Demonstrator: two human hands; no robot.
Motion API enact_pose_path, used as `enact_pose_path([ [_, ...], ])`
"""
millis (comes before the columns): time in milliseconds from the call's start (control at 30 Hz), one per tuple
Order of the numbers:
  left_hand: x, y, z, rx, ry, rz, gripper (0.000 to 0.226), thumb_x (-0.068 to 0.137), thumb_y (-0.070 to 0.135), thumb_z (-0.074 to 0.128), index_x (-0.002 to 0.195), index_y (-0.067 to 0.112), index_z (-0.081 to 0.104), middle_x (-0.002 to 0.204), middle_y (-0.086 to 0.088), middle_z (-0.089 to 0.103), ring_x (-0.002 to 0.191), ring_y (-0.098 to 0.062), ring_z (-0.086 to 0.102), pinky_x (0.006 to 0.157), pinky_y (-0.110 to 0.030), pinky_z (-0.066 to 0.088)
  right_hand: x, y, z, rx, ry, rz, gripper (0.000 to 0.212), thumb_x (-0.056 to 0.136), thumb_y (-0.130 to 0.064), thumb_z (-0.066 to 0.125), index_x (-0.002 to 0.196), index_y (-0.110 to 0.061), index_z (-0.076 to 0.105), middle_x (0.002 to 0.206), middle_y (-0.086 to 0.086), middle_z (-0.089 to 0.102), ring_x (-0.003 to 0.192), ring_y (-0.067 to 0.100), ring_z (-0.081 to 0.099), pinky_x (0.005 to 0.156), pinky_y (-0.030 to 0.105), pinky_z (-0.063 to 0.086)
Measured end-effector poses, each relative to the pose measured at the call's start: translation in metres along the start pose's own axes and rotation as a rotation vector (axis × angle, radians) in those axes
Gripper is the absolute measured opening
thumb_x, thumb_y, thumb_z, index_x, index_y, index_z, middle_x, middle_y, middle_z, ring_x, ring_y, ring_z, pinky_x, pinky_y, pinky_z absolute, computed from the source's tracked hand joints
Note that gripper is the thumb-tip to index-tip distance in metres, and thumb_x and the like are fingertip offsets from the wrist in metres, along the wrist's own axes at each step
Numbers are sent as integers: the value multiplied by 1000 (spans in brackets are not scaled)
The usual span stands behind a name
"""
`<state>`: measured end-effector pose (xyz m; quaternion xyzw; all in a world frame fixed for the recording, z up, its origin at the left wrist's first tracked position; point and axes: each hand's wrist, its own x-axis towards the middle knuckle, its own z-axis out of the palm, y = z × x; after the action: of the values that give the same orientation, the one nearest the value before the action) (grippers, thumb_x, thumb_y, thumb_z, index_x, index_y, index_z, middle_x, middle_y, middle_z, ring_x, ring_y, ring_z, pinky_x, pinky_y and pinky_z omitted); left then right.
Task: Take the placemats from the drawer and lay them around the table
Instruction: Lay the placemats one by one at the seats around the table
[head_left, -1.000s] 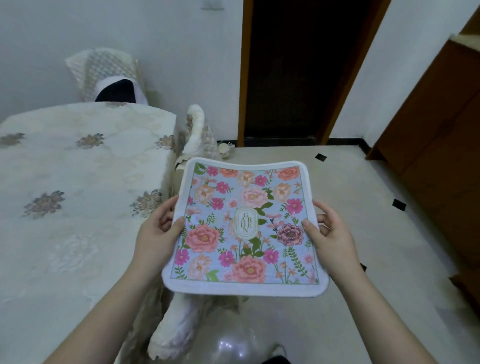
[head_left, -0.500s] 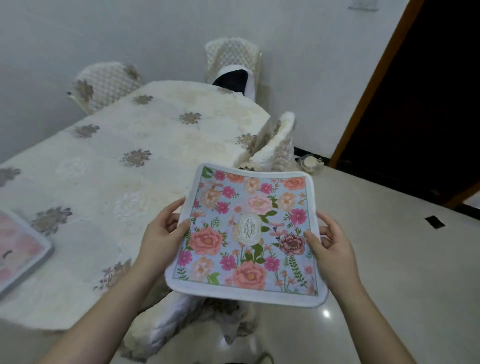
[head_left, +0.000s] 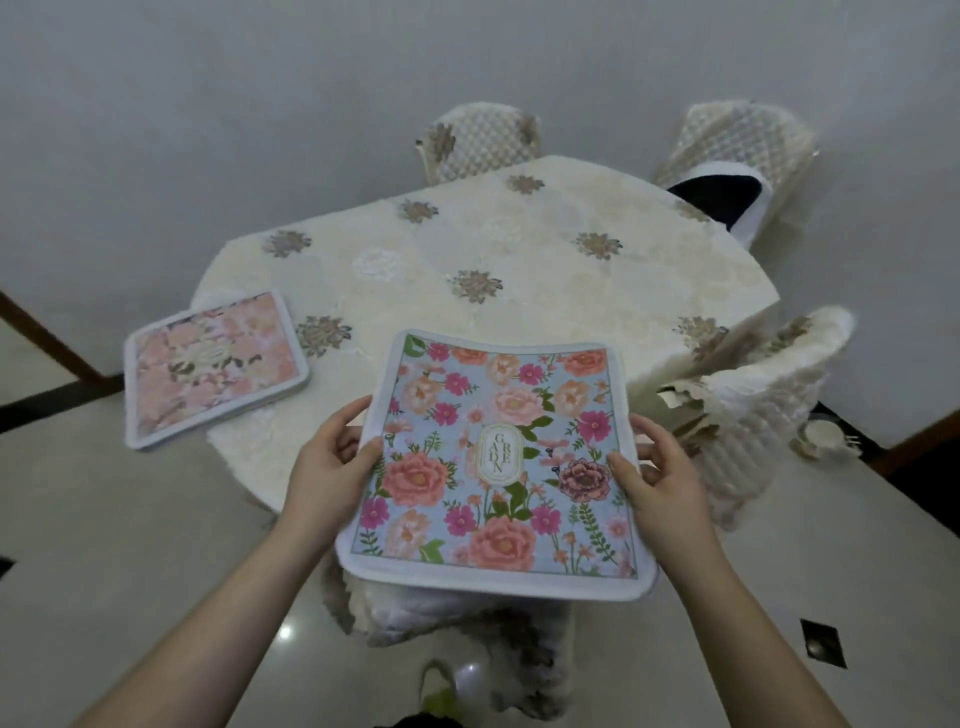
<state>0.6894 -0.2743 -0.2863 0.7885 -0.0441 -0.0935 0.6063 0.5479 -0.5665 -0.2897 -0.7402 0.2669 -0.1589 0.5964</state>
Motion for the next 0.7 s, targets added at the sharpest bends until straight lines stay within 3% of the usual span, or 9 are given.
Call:
enact_pose_path([
  [100,12,-16,-27,-8,80,-19,41,97,13,61,132,35,55,94,-1,75,84,-16,75,77,-44,61,21,-9,35,-21,-64,-27,40,95,-14,63,129,-32,52,99,-8,67,78,4,72,59,25,59],
  [233,23,-33,-54,-116,151,-66,42,99,11,58,137,29,54,99,-7,73,90,-22,74,79,-50,60,48,-19,77,-67,-149,-49,39,94,-17,63,128,-34,52,100,-4,66,77,2,70,59,23,58],
  [500,46,-65,-96,-138,199,-148,44,98,13,60,136,32,53,101,-10,72,93,-25,73,78,-53,60,78,-15,140,-120,-259,-14,37,96,-19,62,129,-32,53,100,4,63,82,15,72,64,37,61],
  [700,51,-74,-103,-152,241,-175,43,98,13,59,137,31,53,101,-8,72,92,-20,73,75,-49,61,89,-17,159,-149,-289,16,37,96,-19,62,129,-33,53,98,4,65,77,11,72,65,39,62],
])
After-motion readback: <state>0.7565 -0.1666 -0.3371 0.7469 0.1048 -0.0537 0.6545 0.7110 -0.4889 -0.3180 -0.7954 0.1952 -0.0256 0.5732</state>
